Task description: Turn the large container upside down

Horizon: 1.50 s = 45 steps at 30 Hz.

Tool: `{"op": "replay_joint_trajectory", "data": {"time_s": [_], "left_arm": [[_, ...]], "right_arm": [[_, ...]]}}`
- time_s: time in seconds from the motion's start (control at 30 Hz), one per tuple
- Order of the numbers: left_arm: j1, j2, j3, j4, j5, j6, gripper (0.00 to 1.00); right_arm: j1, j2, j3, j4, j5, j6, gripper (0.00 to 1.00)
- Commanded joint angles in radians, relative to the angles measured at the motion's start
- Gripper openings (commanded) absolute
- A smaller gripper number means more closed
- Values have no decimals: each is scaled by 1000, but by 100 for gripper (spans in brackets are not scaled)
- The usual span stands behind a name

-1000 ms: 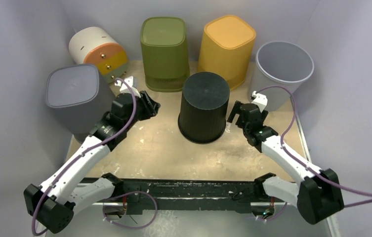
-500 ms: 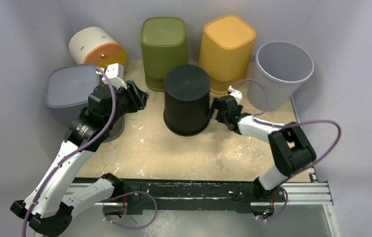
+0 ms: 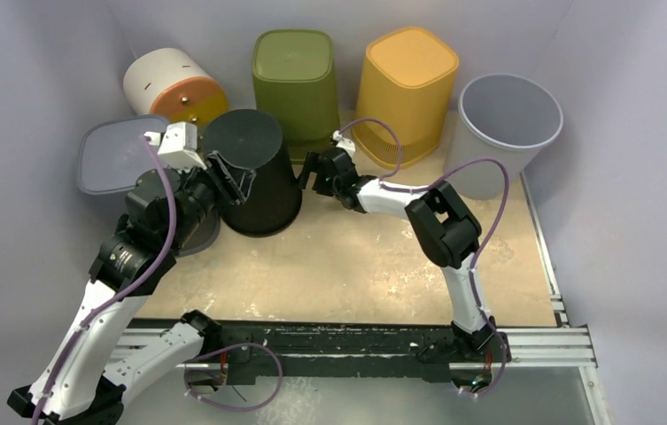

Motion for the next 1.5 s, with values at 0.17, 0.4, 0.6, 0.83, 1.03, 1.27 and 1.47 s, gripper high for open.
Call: {"op": "replay_joint_trajectory", "data": {"time_s": [0.17,0.4,0.6,0.83,1.03,1.27,1.47], "left_arm": [[4,-30,-5,-2,7,25,45],[4,-46,-53,25,31,7,46],[4,-55,-89,46,56,-7,46],[4,-78,-117,52,49,-22,46],[4,-86,-123,40,44,-22,46],[4,-87,-137,36,31,-23,46],[3,-83,-143,33,29,-25,46]], "right_arm": [[41,-188,-9,-134,201,-74,100],[-19,-534,-112,-388,486,-244,100],[-242,-738,-85,-418,415,-449,100],[-399,-666,114,-525,323,-621,100],[-512,-515,257,-653,206,-721,100],[-584,-500,243,-603,155,-757,100],[-599,-500,209,-578,154,-754,84]]}}
